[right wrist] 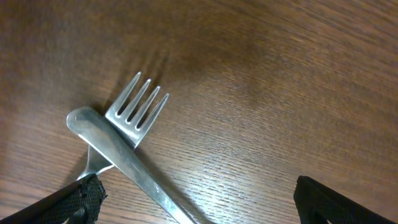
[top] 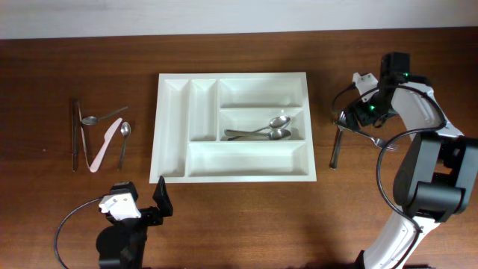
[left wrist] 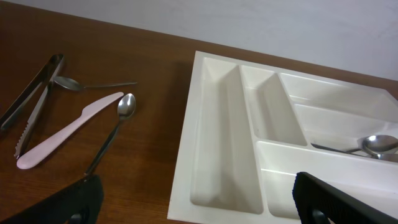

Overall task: Pack container
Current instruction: 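Lower the right gripper over the metal forks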

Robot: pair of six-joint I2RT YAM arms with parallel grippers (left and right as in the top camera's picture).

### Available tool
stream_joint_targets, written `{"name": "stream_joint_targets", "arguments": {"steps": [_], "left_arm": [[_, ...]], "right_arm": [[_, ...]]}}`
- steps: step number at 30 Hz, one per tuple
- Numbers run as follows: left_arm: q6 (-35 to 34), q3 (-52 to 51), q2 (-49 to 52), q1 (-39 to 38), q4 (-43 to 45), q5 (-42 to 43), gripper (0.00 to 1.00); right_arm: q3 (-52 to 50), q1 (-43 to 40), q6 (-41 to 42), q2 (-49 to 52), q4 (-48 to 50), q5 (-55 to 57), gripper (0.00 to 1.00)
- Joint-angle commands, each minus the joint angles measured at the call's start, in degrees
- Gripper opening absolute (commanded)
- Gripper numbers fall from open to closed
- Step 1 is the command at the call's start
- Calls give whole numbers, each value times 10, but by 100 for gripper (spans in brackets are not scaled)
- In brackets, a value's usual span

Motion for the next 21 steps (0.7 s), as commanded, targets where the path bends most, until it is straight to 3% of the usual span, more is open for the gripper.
{"name": "stream_joint_targets", "arguments": {"steps": [1, 8, 16, 21], "left_arm": [[9, -2, -3, 2, 0, 0, 99], [9, -2, -3, 2, 0, 0, 99], [9, -2, -3, 2, 0, 0, 99], [9, -2, -3, 2, 0, 0, 99]], "right_arm": [[-27, -14, -95, 0, 1, 9, 99], [-38, -42, -115, 1, -10, -2, 97], [-40, -49, -111, 1, -34, -66, 83], [-61, -48, -104, 5, -25, -78, 84]]}}
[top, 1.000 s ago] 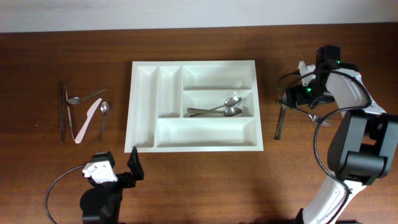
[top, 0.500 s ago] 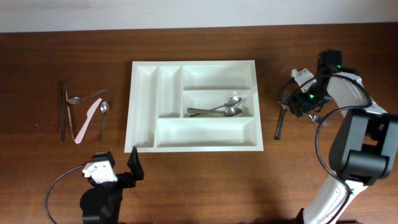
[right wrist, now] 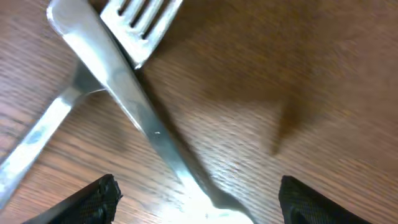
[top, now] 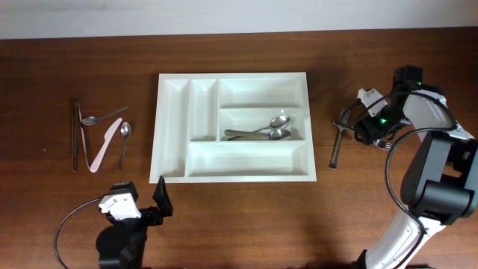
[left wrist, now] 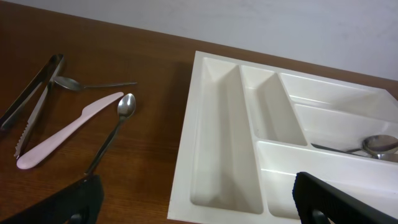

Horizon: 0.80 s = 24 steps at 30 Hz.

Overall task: Pack container
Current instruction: 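Lower the right gripper over the metal forks, then close the right gripper on the upper crossed metal fork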

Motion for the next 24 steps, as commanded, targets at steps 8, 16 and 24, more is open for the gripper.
{"name": "stream_joint_targets", "arguments": {"steps": [8, 16, 24], "left_arm": [[9, -2, -3, 2, 0, 0, 99], [9, -2, -3, 2, 0, 0, 99], [9, -2, -3, 2, 0, 0, 99]], "right_arm": [[-47, 1, 37, 6, 29, -27, 83], [-55, 1, 41, 6, 29, -26, 27], [-55, 1, 41, 6, 30, -26, 19]]}}
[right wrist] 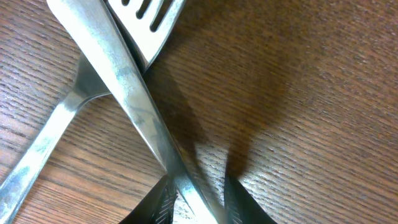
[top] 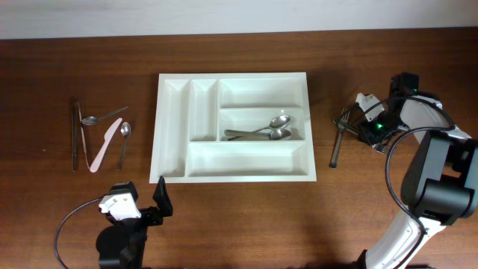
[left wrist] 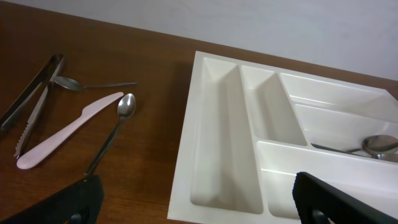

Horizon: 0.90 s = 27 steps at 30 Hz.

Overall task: Pack container
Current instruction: 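Close the right gripper on the upper crossed metal fork, then lift the fork and carry it left into the tray's upper compartment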

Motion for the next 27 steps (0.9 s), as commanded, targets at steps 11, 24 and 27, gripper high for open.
{"name": "stream_joint_targets", "arguments": {"steps": [11, 24, 27], "left_arm": [[9, -2, -3, 2, 0, 1, 99], [9, -2, -3, 2, 0, 0, 99], [9, -2, -3, 2, 0, 1, 99]], "right_arm": [[-18, 1, 5, 6, 2, -10, 4], [3, 1, 52, 6, 42, -17, 4], [23, 1, 63, 6, 36, -19, 4]]}}
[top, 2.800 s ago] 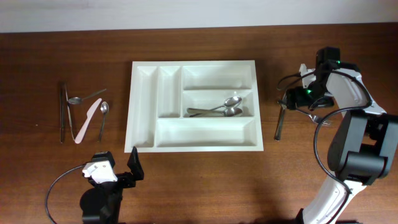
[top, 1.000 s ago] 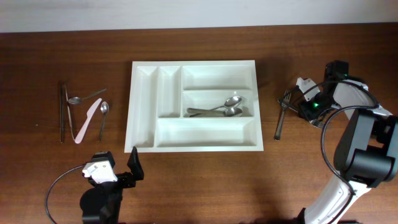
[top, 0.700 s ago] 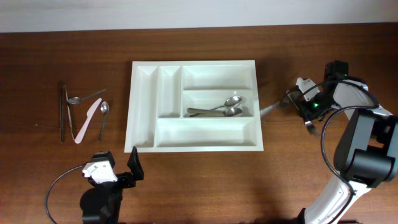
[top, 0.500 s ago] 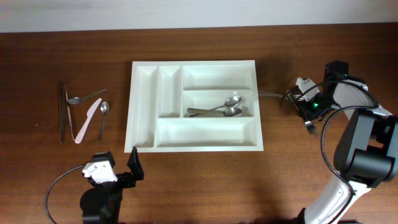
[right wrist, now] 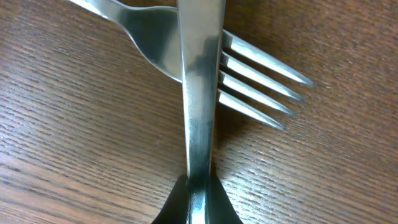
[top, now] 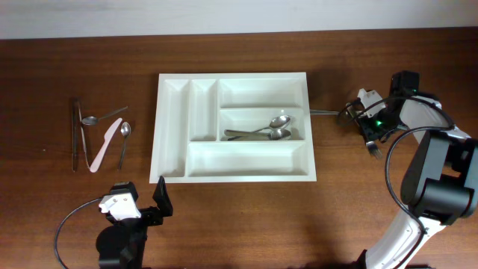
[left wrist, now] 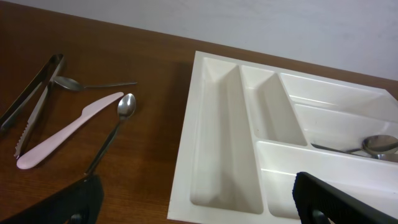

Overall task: Pack container
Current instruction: 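Lift the fork and carry it left into the tray's upper compartment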

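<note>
A white cutlery tray (top: 246,158) lies mid-table, with two steel spoons (top: 270,131) in its middle right compartment. To the right of it my right gripper (right wrist: 198,202) is shut on the handle of a long steel utensil (right wrist: 200,74). The utensil crosses over a fork (right wrist: 152,31) lying on the wood. From overhead its thin free end (top: 325,113) reaches left, almost to the tray's right edge. My left gripper (left wrist: 198,208) is open near the tray's front left corner and holds nothing.
Left of the tray lie metal tongs (top: 75,134), a pink plastic knife (top: 104,146) and two spoons (top: 123,142) (top: 101,117). The tray's other compartments (left wrist: 224,155) hold nothing. The right arm's base (top: 433,187) stands at the front right.
The right gripper's hold on the steel utensil is now fully shut. The utensil has swung from lying front-to-back beside the tray to pointing left at the tray's edge. The left arm is unchanged.
The right gripper was open over a fork and a crossing steel utensil right of the tray. It then sat lower and closer over the handle, then had its fingers round it. Now it grips the utensil, turned toward the tray. The left arm stayed still.
</note>
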Robot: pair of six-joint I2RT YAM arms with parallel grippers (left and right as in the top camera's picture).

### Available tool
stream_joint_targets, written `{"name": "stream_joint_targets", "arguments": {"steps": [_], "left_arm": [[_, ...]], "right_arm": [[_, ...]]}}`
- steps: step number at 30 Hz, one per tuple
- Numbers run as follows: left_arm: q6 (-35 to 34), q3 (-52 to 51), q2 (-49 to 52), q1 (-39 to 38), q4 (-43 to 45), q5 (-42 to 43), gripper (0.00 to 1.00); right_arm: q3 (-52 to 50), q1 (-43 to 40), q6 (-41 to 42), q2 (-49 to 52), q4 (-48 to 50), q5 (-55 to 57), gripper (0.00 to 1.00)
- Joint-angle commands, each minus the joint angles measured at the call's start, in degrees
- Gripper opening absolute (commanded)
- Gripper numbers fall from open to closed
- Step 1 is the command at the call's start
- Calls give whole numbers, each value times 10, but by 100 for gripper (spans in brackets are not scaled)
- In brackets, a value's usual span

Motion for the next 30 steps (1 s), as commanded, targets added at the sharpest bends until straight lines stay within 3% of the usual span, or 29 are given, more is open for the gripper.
{"name": "stream_joint_targets", "arguments": {"steps": [1, 13, 20, 24, 30], "left_arm": [[9, -2, -3, 2, 0, 0, 99], [9, -2, -3, 2, 0, 0, 99], [9, -2, -3, 2, 0, 0, 99], [9, -2, -3, 2, 0, 0, 99], [9, -2, -3, 2, 0, 0, 99]], "right_arm": [[33, 1, 35, 6, -6, -11, 4], [143, 2, 196, 5, -56, -51, 4], [195, 5, 197, 5, -124, -252, 4], [205, 30, 215, 5, -145, -302, 4], [206, 121, 383, 5, -79, -299, 4]]}}
